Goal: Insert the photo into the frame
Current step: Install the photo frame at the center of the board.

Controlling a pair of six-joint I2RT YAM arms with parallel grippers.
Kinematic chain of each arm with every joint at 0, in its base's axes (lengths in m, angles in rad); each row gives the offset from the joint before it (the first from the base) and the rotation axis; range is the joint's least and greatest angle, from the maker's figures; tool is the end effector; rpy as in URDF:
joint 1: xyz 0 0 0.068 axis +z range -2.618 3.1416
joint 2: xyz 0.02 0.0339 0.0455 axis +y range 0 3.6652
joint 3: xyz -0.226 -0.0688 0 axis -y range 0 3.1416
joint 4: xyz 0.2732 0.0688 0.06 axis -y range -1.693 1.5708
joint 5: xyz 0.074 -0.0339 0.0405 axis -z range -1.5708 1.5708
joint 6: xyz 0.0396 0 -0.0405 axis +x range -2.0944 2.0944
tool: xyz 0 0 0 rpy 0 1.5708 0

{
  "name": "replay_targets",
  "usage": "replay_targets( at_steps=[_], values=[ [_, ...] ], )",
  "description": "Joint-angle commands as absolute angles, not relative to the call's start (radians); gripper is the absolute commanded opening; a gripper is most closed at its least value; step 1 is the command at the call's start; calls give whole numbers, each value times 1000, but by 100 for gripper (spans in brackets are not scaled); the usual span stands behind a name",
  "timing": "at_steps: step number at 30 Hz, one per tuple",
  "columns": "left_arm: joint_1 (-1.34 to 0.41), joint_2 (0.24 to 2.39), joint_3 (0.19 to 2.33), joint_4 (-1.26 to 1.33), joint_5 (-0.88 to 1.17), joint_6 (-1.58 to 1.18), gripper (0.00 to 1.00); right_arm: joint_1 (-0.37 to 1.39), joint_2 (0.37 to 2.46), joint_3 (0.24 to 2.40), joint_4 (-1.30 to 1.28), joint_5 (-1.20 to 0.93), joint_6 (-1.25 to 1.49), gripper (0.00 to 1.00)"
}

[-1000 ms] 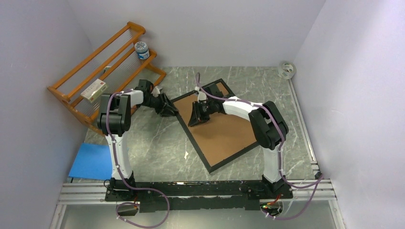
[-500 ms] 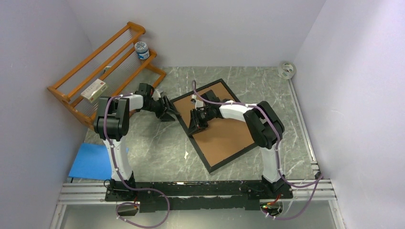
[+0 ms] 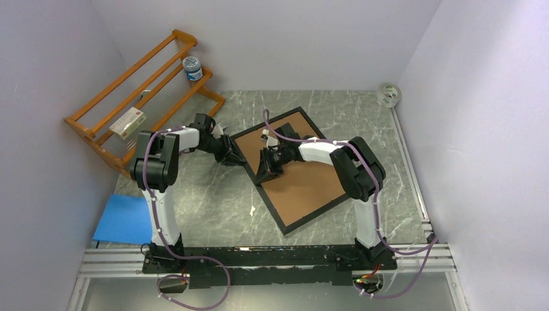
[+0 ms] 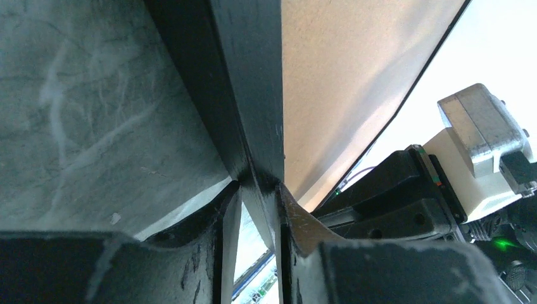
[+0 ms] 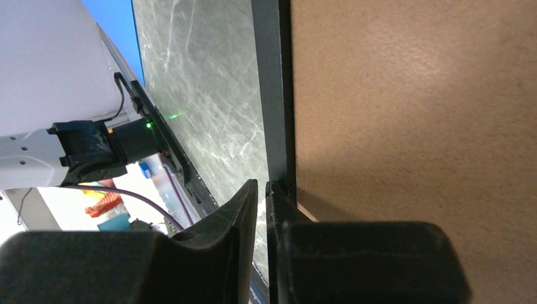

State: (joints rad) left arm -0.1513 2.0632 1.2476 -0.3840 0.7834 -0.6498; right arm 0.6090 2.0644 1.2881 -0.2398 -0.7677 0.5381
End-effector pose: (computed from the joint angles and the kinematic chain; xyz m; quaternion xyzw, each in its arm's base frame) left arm 0.3861 -0.0871 0.0597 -0.1558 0.8977 -0.4120 0.0108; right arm 0.3271 0.2617 0.0768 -0.1341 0.8876 0.4403 0.0178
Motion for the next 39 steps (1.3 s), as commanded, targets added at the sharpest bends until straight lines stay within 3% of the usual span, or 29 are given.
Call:
replay_targets(
  at_steps=[1, 20, 33, 39],
  values=[
    [-155, 2078, 1241, -470, 621, -595, 28, 570, 2124, 1240, -214, -610, 519, 16],
    [-155, 2108, 1270, -538, 550, -568, 24, 536, 2180, 1306, -400, -452, 415, 18],
    [-155, 2117, 1276, -545, 544, -568, 23, 535, 2180, 1296, -425, -336, 416, 32],
    [-155, 2110, 1276, -527, 573, -570, 28, 534, 2103, 1287, -402, -297, 440, 33]
  ],
)
